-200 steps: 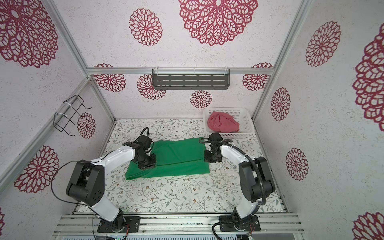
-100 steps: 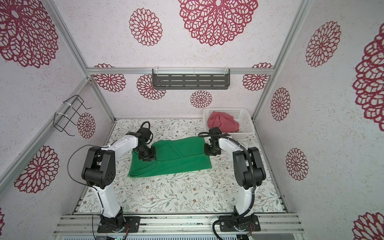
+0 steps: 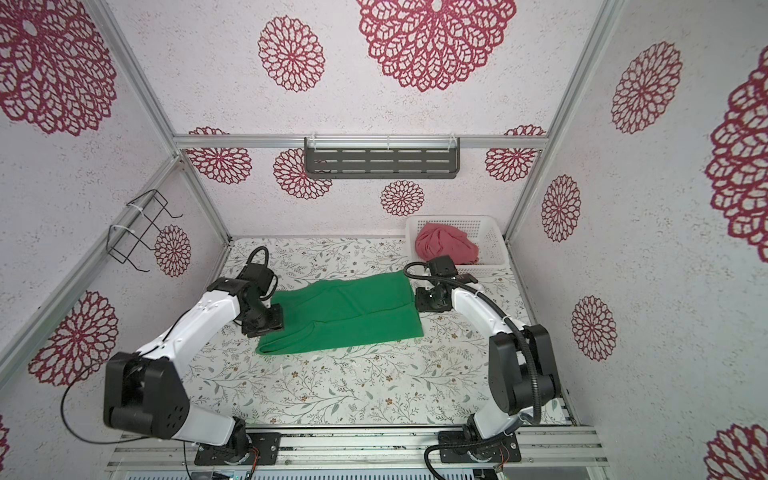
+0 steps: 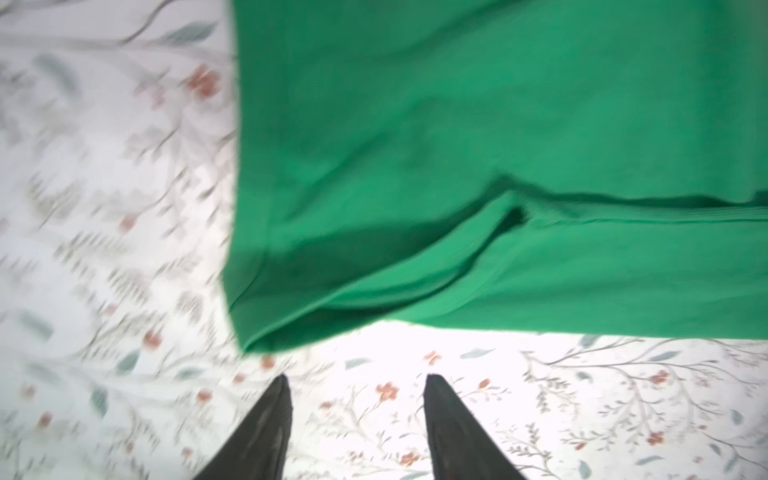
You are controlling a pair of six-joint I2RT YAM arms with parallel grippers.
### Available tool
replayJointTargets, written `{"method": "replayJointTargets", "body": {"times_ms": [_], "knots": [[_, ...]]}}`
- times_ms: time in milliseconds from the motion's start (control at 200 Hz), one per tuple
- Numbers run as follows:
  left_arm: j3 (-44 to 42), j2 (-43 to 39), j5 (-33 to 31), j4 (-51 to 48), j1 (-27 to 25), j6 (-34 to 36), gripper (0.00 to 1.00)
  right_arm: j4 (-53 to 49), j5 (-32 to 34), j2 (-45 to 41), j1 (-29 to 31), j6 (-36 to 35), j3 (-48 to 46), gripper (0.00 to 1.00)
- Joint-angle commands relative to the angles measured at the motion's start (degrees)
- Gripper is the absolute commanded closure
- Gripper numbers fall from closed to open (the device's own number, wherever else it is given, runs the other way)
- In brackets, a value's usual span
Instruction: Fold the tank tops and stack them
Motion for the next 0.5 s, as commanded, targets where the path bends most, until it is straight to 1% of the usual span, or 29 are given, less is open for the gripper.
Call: {"method": "replayJointTargets", "body": {"times_ms": [0, 145, 225, 315, 430, 495], "knots": [[-4.9, -1.7, -2.5, 1.7, 0.7, -4.3, 0.48, 1.9, -2.7, -0.2, 1.4, 2.9, -1.6, 0.64], [-9.3, -1.4, -4.0, 5.9, 4.0, -7.2, 0.5, 3.6, -3.4, -0.4, 2.6, 3.9, -2.4, 0.64], [-11.3, -0.6, -3.3, 8.9, 5.9, -7.9, 0.53, 4.5, -3.6, -0.5, 2.7, 4.2, -2.9, 0.64], [-12.6, 0.4, -2.7, 11.9, 6.4, -8.5, 0.56, 5.2, -3.6, -0.4, 2.7, 4.5, -3.5, 0.64], [-12.3, 2.1, -2.0, 14.0, 6.4, -8.7, 0.63, 5.9, -3.9, -0.2, 2.7, 4.6, -4.2, 0.64], [-11.9, 3.3, -2.0, 14.3, 6.4, -8.5, 0.7, 6.2, -3.6, 0.0, 2.7, 4.5, -4.6, 0.64]]}}
